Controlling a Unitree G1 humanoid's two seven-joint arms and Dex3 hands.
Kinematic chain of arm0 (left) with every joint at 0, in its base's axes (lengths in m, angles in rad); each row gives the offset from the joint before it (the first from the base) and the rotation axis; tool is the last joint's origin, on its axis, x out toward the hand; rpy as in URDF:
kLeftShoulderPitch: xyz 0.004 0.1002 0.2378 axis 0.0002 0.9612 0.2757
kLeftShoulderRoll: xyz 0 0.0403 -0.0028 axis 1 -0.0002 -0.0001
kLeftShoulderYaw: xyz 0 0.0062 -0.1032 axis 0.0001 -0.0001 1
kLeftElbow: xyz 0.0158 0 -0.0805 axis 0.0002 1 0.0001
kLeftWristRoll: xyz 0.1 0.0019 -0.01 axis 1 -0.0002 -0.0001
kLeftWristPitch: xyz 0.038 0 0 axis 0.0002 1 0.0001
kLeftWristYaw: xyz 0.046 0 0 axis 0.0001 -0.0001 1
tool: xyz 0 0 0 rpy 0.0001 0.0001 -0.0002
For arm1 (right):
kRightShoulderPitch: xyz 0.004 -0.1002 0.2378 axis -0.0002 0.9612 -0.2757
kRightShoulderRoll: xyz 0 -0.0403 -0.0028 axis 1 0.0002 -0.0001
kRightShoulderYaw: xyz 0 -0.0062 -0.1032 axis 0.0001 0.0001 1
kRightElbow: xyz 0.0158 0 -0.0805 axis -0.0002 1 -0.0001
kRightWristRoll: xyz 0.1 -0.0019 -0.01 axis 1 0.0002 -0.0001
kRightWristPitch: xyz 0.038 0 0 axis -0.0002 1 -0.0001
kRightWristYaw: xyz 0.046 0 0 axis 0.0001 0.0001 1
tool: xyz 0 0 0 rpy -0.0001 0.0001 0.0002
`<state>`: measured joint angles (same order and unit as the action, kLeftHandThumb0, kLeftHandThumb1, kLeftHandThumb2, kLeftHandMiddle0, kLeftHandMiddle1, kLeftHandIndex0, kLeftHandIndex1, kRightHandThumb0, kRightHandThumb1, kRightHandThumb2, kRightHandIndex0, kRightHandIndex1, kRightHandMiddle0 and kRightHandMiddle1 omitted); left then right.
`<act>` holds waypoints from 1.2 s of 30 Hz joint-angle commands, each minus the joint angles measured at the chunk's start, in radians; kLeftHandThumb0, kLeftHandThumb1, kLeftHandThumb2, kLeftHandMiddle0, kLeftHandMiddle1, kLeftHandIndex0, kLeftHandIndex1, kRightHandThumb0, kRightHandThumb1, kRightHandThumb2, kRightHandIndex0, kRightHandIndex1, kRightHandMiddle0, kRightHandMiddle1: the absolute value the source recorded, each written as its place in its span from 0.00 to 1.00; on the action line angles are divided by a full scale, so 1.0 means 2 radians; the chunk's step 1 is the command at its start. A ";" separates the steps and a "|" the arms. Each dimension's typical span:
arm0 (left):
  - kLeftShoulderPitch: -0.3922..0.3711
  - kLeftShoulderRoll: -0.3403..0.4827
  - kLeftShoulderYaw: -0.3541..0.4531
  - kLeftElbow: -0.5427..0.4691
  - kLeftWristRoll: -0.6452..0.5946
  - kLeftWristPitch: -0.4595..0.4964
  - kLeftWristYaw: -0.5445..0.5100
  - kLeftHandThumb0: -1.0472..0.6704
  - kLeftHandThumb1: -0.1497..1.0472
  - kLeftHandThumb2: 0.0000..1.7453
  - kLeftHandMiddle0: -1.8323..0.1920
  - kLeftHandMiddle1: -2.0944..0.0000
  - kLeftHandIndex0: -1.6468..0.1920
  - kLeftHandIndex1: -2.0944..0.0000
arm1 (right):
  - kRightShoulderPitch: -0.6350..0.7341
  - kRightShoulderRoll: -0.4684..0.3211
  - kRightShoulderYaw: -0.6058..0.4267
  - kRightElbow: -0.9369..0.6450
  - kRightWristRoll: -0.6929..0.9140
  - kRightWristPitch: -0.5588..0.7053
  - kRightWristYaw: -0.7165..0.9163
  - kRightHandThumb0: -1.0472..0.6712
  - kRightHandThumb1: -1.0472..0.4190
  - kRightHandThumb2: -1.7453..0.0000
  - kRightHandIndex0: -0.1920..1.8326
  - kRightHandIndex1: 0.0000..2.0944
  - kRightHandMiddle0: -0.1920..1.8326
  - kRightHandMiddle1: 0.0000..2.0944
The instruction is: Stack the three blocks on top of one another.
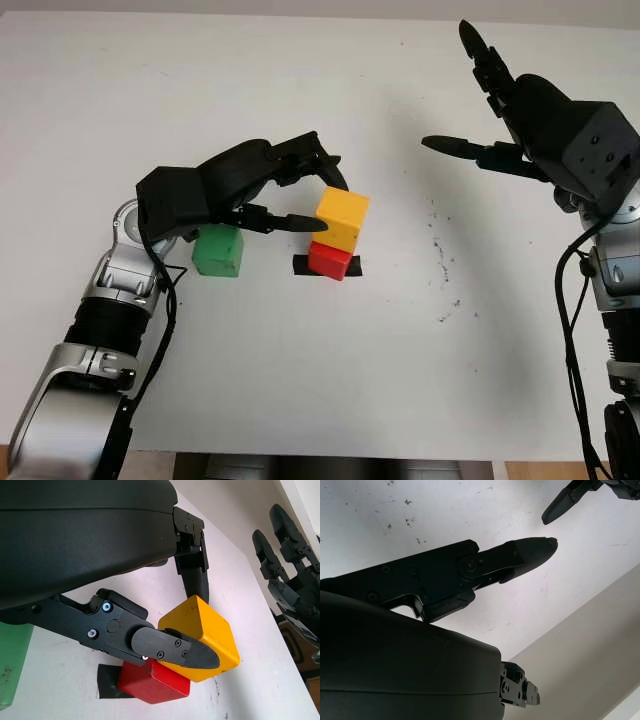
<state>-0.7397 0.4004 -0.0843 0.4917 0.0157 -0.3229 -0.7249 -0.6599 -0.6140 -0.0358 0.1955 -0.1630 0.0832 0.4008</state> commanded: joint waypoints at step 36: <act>0.019 0.036 -0.020 -0.022 0.012 0.007 -0.034 0.18 1.00 0.13 0.98 0.98 0.83 0.95 | 0.005 -0.004 -0.006 0.003 -0.005 -0.017 -0.003 0.20 0.00 0.93 0.00 0.00 0.00 0.00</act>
<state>-0.7137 0.4610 -0.1193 0.4582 0.0401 -0.3008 -0.7884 -0.6600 -0.6142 -0.0366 0.2148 -0.1829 0.0459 0.3928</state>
